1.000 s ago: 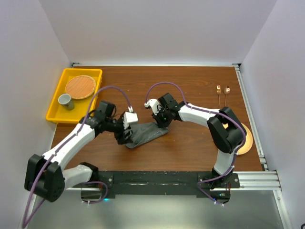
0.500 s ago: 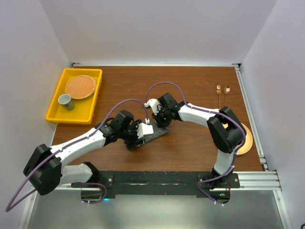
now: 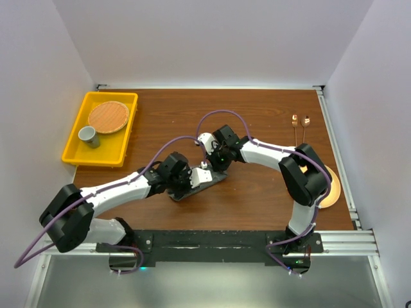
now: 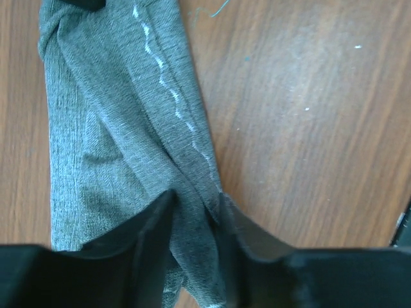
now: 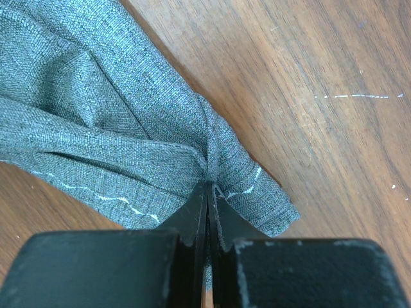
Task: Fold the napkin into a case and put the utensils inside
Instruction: Smooth out the smaller rectangle-folded napkin at the center of the board.
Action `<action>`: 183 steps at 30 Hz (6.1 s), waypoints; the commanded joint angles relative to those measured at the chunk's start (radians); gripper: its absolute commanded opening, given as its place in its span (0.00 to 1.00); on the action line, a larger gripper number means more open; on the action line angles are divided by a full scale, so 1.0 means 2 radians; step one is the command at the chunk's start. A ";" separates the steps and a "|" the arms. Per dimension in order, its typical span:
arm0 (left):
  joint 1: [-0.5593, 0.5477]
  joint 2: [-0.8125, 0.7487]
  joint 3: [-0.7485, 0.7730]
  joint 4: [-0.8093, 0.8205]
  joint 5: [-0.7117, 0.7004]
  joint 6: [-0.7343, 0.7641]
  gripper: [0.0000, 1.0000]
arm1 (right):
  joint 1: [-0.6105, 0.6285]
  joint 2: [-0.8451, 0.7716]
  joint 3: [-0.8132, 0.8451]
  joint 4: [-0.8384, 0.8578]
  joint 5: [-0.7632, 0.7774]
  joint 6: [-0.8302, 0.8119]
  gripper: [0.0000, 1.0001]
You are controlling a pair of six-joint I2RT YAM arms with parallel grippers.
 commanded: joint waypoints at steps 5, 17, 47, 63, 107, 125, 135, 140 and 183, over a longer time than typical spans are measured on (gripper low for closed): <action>-0.004 0.006 0.012 0.022 -0.037 0.010 0.24 | -0.007 0.029 0.003 -0.018 0.022 -0.016 0.00; -0.004 0.007 0.067 0.014 -0.042 0.053 0.00 | -0.007 0.027 -0.003 -0.012 0.021 -0.030 0.00; 0.146 0.142 0.068 0.057 0.153 0.046 0.00 | -0.019 -0.020 0.026 -0.016 -0.015 -0.001 0.00; 0.194 0.229 0.129 -0.004 0.235 0.015 0.00 | -0.031 -0.052 0.020 -0.005 -0.048 0.018 0.00; 0.273 0.413 0.267 -0.066 0.325 -0.166 0.00 | -0.030 -0.010 0.060 -0.019 -0.004 -0.001 0.00; 0.273 0.422 0.249 -0.066 0.312 -0.173 0.00 | -0.045 -0.063 0.071 -0.078 -0.022 -0.038 0.64; 0.273 0.424 0.249 -0.069 0.310 -0.171 0.00 | -0.042 -0.053 0.044 -0.059 -0.024 -0.102 0.69; 0.273 0.423 0.249 -0.065 0.309 -0.173 0.00 | -0.036 -0.054 0.026 -0.048 -0.005 -0.114 0.71; 0.288 0.396 0.220 -0.045 0.330 -0.179 0.00 | 0.030 -0.015 -0.004 0.033 0.203 -0.106 0.39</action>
